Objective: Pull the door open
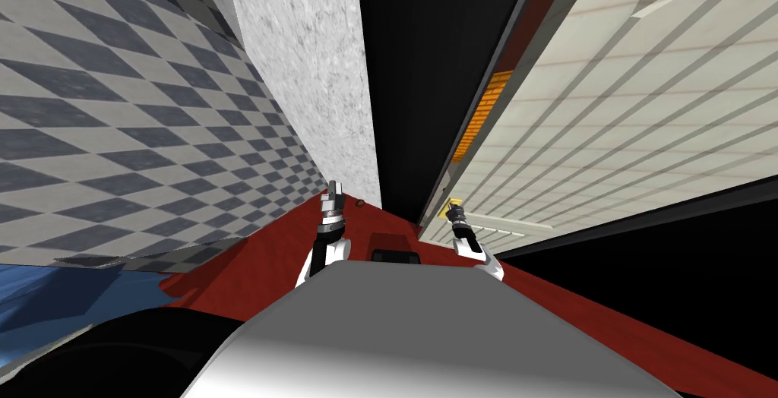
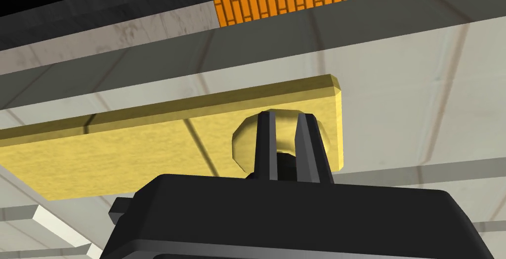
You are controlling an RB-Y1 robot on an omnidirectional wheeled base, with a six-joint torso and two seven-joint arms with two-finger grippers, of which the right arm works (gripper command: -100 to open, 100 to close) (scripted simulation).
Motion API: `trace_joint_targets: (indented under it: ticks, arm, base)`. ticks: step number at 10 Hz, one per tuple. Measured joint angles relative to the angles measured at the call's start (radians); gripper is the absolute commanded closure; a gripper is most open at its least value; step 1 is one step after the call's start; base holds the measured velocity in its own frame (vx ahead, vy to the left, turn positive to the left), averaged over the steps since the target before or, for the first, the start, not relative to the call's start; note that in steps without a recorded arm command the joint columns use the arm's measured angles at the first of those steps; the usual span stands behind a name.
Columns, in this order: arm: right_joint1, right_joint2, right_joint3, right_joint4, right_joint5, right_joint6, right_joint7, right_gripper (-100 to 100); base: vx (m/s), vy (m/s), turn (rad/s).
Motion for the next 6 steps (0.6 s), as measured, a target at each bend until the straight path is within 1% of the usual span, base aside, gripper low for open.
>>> trace_joint_targets:
  ticks: [1, 2, 3, 4, 5, 6]
  arm:
    - [0.000, 0.006, -0.003, -0.004, -0.001, 0.001, -0.027, 100]
    - [0.013, 0.006, -0.004, -0.024, -0.004, 0.003, -0.058, -100]
    - [0.010, 0.011, 0.002, -0.032, -0.015, 0.001, -0.077, -100]
    - [0.005, 0.017, 0.010, -0.037, -0.035, -0.002, -0.099, -100]
    - [0.008, 0.026, 0.020, -0.040, -0.053, 0.005, -0.124, -100]
    - [0.009, 0.032, 0.029, -0.039, -0.070, 0.009, -0.148, -100]
  base:
    - [-0.058, -0.055, 0.132]
    - [-0.072, -0.020, 0.102]
    - [-0.093, -0.012, 0.061]
    - [-0.102, -0.013, 0.066]
    - [-0.107, -0.017, 0.057]
    - [-0.081, -0.048, -0.005]
